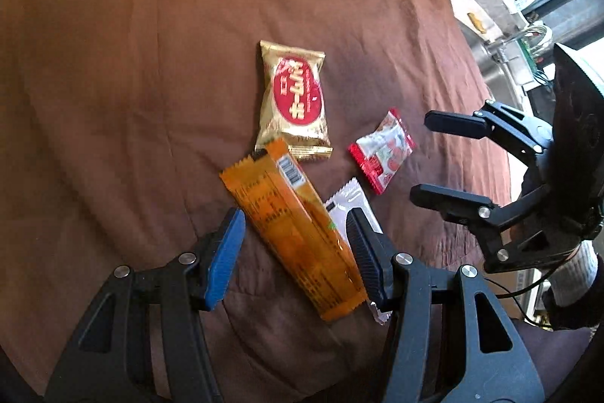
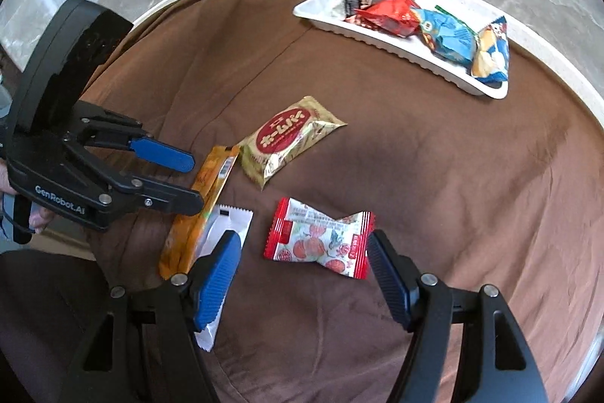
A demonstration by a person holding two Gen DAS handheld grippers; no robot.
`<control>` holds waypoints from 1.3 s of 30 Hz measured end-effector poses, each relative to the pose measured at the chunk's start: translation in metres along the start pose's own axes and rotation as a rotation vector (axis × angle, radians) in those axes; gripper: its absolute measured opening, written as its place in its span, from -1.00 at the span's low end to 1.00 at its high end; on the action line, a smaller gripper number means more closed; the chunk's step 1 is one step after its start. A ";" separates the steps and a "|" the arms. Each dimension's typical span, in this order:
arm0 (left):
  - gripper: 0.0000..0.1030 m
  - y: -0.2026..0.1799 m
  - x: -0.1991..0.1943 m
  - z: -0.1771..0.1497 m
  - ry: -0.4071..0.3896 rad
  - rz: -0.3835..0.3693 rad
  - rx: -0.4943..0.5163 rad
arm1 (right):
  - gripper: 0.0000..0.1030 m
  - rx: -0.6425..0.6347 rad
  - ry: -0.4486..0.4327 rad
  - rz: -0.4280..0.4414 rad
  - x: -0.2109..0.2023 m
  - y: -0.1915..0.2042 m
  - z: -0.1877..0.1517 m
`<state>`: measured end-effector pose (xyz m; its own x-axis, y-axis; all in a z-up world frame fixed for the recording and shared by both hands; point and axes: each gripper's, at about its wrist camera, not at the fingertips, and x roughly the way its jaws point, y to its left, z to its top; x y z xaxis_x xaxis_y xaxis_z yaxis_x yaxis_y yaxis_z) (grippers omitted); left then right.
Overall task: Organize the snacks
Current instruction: 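Grasp the orange bar with the left tool while the right tool grasps the red-white candy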
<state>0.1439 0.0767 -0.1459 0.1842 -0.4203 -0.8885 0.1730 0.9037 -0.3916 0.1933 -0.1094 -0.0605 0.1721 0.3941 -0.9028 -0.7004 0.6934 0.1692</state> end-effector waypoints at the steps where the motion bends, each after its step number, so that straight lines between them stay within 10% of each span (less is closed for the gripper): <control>1: 0.05 -0.001 0.001 0.001 0.000 0.000 -0.010 | 0.41 -0.011 -0.003 0.013 -0.001 -0.002 -0.002; 12: 0.11 -0.015 0.010 -0.009 -0.051 0.087 -0.111 | 0.44 -0.120 0.017 0.061 0.001 -0.009 -0.017; 23: -0.01 -0.037 0.017 -0.016 -0.091 0.221 0.017 | 0.55 -0.204 0.011 0.068 0.001 -0.012 -0.013; 39: -0.17 -0.022 0.011 -0.022 -0.091 0.228 0.035 | 0.47 -0.548 0.090 -0.010 0.044 0.007 0.007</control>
<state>0.1206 0.0546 -0.1521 0.3080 -0.2133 -0.9272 0.1504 0.9732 -0.1740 0.2008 -0.0836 -0.0962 0.1379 0.3190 -0.9377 -0.9610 0.2723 -0.0487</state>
